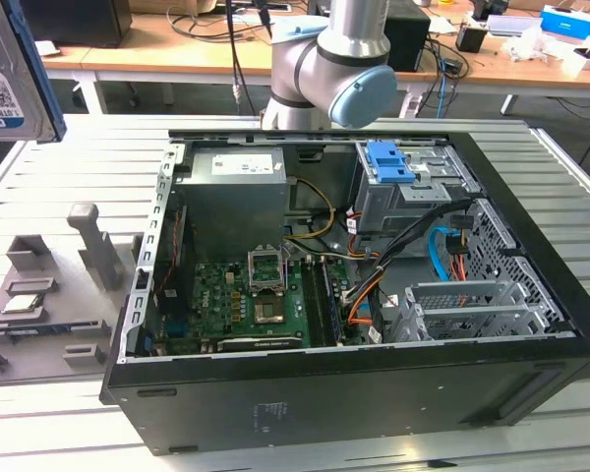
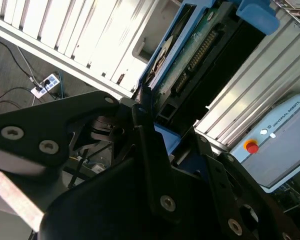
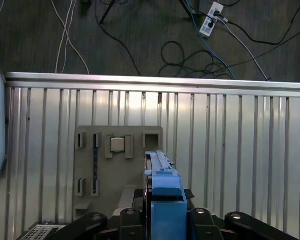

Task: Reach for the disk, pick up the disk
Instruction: 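Pick up the disk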

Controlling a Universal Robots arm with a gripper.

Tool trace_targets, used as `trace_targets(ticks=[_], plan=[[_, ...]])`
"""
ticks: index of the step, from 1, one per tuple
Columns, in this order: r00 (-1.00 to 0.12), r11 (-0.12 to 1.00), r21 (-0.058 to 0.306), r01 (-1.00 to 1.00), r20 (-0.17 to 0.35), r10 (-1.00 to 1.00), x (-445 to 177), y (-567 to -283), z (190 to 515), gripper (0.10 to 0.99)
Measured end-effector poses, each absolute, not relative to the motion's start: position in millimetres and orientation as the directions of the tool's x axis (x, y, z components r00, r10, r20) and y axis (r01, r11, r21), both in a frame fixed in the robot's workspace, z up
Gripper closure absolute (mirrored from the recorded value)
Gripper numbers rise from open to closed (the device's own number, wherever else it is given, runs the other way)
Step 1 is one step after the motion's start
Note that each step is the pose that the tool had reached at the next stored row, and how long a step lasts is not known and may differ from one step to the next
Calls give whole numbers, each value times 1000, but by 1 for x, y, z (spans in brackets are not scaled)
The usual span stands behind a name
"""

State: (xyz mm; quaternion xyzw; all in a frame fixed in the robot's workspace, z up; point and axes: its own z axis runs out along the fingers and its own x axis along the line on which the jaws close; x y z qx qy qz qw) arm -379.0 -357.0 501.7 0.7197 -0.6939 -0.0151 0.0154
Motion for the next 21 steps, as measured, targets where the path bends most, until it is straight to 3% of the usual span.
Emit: trace_targets(ticks=[21], plan=[[36, -36, 47, -998, -1, -999, -374, -357, 561, 718]])
